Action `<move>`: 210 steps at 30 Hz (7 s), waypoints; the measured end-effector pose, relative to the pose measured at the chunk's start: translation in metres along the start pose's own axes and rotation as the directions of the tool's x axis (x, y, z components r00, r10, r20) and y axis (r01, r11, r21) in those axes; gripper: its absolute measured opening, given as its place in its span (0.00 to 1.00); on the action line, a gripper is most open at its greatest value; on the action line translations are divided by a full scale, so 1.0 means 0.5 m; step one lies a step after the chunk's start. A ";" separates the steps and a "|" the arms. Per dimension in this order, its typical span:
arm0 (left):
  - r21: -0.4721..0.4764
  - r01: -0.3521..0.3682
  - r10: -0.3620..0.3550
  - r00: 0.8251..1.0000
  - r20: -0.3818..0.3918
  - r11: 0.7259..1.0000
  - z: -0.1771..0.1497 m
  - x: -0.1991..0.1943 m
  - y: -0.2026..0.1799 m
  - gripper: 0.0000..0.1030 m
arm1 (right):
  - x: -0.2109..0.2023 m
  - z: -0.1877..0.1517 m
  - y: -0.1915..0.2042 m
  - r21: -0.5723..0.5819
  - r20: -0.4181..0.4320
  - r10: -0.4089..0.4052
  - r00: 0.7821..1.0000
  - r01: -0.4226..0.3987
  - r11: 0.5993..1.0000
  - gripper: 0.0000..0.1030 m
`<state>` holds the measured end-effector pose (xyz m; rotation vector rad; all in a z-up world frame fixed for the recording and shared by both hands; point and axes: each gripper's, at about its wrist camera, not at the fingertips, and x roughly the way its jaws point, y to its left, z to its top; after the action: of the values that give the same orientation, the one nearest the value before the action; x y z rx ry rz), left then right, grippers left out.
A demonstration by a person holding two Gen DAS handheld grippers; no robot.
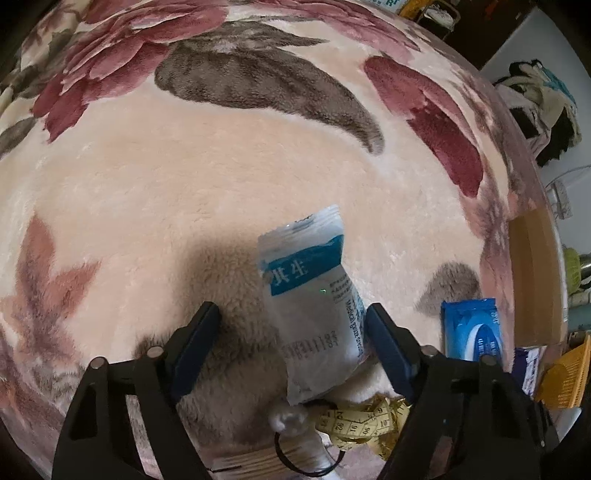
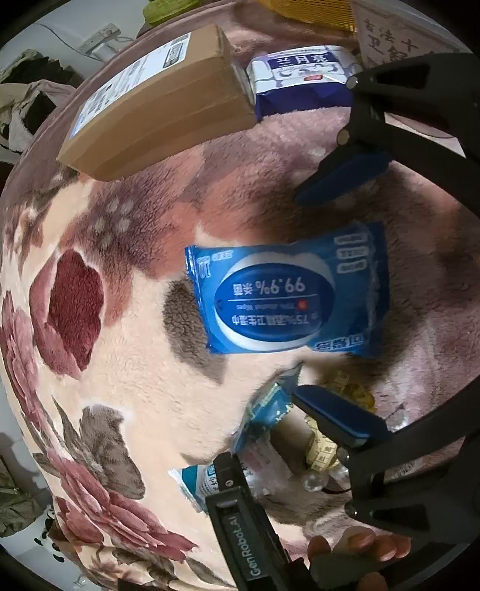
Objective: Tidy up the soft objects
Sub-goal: 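Grasp the white tissue pack with the left gripper while the right gripper grasps the blue wipes pack, then carry the tissue pack with the left gripper while the right gripper carries the wipes pack to the basket, then open the left gripper over the basket while the right gripper releases the wipes pack, then withdraw both open grippers from the basket toward the cotton swabs and tape measure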
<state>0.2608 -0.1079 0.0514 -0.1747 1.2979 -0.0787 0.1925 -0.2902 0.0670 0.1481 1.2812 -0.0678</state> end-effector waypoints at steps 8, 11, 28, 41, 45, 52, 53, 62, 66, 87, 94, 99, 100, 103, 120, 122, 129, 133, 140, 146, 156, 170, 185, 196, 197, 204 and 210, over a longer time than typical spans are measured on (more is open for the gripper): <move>0.044 -0.019 0.018 1.000 0.012 0.999 0.002 -0.013 0.012 0.44 | 0.012 -0.010 0.002 -0.015 -0.013 0.000 1.000 0.000 1.000 0.56; 0.051 -0.006 0.005 1.000 0.014 0.999 -0.003 -0.030 0.019 0.43 | -0.002 -0.017 -0.002 -0.014 0.002 0.011 1.000 -0.011 1.000 0.49; 0.156 0.059 -0.068 0.996 0.052 0.986 -0.107 -0.169 0.003 0.41 | -0.135 -0.098 0.006 0.008 0.088 0.082 0.993 -0.084 0.996 0.48; 0.266 0.079 -0.098 0.994 0.058 0.961 -0.205 -0.263 -0.052 0.41 | -0.233 -0.190 0.002 0.027 0.114 0.118 0.986 -0.122 0.992 0.48; 0.304 0.088 -0.111 0.992 0.059 0.948 -0.236 -0.291 -0.075 0.41 | -0.267 -0.212 -0.008 0.045 0.133 0.129 0.983 -0.136 0.990 0.48; 0.360 0.105 -0.129 0.991 0.041 0.927 -0.293 -0.318 -0.112 0.41 | -0.314 -0.256 -0.038 0.080 0.155 0.142 0.978 -0.155 0.985 0.48; 0.370 0.108 -0.131 0.991 0.038 0.923 -0.302 -0.322 -0.119 0.41 | -0.318 -0.260 -0.041 0.083 0.157 0.140 0.978 -0.154 0.985 0.48; 0.413 0.118 -0.135 0.991 0.012 0.903 -0.355 -0.335 -0.156 0.41 | -0.360 -0.288 -0.083 0.113 0.185 0.127 0.974 -0.149 0.982 0.48; 0.424 0.118 -0.136 0.991 0.012 0.898 -0.368 -0.342 -0.170 0.41 | -0.369 -0.294 -0.096 0.119 0.194 0.124 0.973 -0.148 0.982 0.48; 0.510 0.135 -0.160 0.987 0.004 0.850 -0.407 -0.372 -0.303 0.41 | -0.443 -0.306 -0.196 0.168 0.272 0.087 0.958 -0.136 0.976 0.48; 0.539 0.149 -0.176 0.984 -0.002 0.829 -0.414 -0.382 -0.360 0.41 | -0.459 -0.308 -0.241 0.198 0.290 0.065 0.955 -0.126 0.972 0.48; 0.559 0.156 -0.186 0.983 -0.004 0.814 -0.419 -0.389 -0.398 0.41 | -0.470 -0.306 -0.270 0.217 0.303 0.050 0.952 -0.120 0.969 0.48; 0.564 0.158 -0.187 0.982 -0.005 0.811 -0.420 -0.391 -0.406 0.41 | -0.472 -0.307 -0.279 0.224 0.306 0.046 0.951 -0.118 0.967 0.48; 0.572 0.165 -0.195 0.981 -0.009 0.803 -0.424 -0.394 -0.427 0.41 | -0.479 -0.308 -0.298 0.235 0.312 0.037 0.950 -0.115 0.965 0.48; 0.626 0.210 -0.238 0.970 -0.039 0.751 -0.453 -0.408 -0.561 0.41 | -0.498 -0.327 -0.414 0.316 0.328 -0.022 0.944 -0.088 0.945 0.48; 0.632 0.216 -0.241 0.969 -0.046 0.744 -0.457 -0.406 -0.576 0.41 | -0.497 -0.327 -0.427 0.328 0.328 -0.028 0.944 -0.086 0.941 0.48; 0.647 0.228 -0.248 0.967 -0.062 0.728 -0.468 -0.399 -0.616 0.41 | -0.504 -0.336 -0.468 0.357 0.327 -0.051 0.944 -0.073 0.931 0.48; 0.652 0.235 -0.252 0.965 -0.069 0.721 -0.472 -0.396 -0.635 0.41 | -0.507 -0.340 -0.486 0.372 0.328 -0.061 0.943 -0.070 0.926 0.48; 0.664 0.248 -0.266 0.961 -0.076 0.705 -0.478 -0.400 -0.669 0.41 | -0.514 -0.346 -0.520 0.404 0.329 -0.082 0.941 -0.062 0.913 0.48; 0.661 0.268 -0.283 0.955 -0.088 0.700 -0.469 -0.402 -0.698 0.41 | -0.522 -0.345 -0.550 0.431 0.333 -0.102 0.938 -0.055 0.901 0.48; 0.657 0.295 -0.300 0.948 -0.109 0.694 -0.456 -0.397 -0.741 0.41 | -0.532 -0.335 -0.584 0.458 0.343 -0.125 0.931 -0.049 0.888 0.48; 0.658 0.319 -0.302 0.942 -0.144 0.682 -0.459 -0.365 -0.785 0.41 | -0.527 -0.320 -0.618 0.490 0.347 -0.140 0.927 -0.052 0.870 0.48; 0.661 0.332 -0.357 0.928 -0.103 0.673 -0.450 -0.329 -0.827 0.81 | -0.500 -0.304 -0.696 0.577 0.378 -0.149 0.914 -0.107 0.810 0.65; 0.681 0.292 -0.346 0.936 -0.060 0.672 -0.448 -0.370 -0.790 0.99 | -0.507 -0.345 -0.674 0.579 0.349 -0.134 0.927 -0.101 0.809 0.97; 0.680 0.289 -0.341 0.938 -0.060 0.674 -0.448 -0.370 -0.784 0.99 | -0.507 -0.345 -0.671 0.575 0.350 -0.135 0.927 -0.099 0.812 0.97; 0.675 0.283 -0.330 0.942 -0.061 0.681 -0.452 -0.375 -0.758 0.99 | -0.512 -0.344 -0.639 0.542 0.311 -0.131 0.941 -0.063 0.838 0.97; 0.684 0.276 -0.330 0.942 -0.054 0.676 -0.457 -0.388 -0.745 0.99 | -0.521 -0.350 -0.629 0.530 0.297 -0.138 0.945 -0.043 0.847 1.00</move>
<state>0.0038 -0.4633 0.2408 0.2500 1.0743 -0.8308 -0.0898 -0.5832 0.2449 0.5622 0.9052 -0.4784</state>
